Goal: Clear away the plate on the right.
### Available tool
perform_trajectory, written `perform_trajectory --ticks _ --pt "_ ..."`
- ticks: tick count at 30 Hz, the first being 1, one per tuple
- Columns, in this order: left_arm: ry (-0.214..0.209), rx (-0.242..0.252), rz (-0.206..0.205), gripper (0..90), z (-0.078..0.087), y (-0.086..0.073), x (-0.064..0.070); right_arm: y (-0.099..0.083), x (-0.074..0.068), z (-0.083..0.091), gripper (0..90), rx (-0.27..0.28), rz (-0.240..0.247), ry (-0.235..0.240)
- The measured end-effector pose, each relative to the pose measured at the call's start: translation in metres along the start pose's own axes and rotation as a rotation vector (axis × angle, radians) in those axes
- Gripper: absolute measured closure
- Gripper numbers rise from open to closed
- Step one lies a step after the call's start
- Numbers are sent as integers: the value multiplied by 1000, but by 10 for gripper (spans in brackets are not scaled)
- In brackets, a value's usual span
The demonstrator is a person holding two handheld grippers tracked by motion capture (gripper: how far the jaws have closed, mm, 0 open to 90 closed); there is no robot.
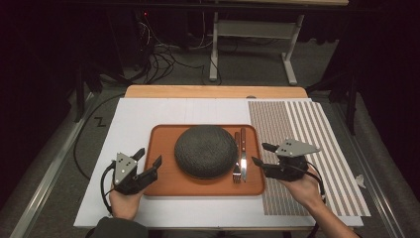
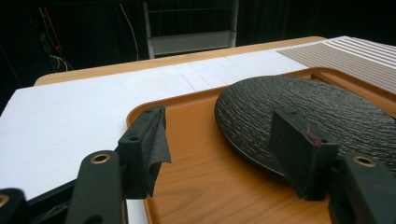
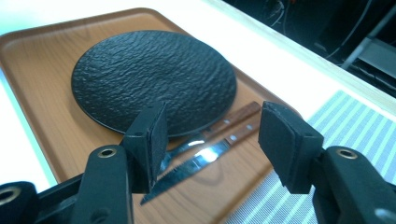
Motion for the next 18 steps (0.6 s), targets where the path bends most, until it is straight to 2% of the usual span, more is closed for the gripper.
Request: perform_trajectory --ticks 18 --pt "3 0 5 369 1 -1 -1 -15 33 32 398 83 -122 -48"
Point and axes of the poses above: each handheld gripper's, and its own axes: z roughly backward along the jaws, y roughly out of its top, x roughly to its right, the point moved 7 cm from there along -z, roughly forward along the jaws, and after that the axes turned 6 degrees about -z, right-handed, at the moved point
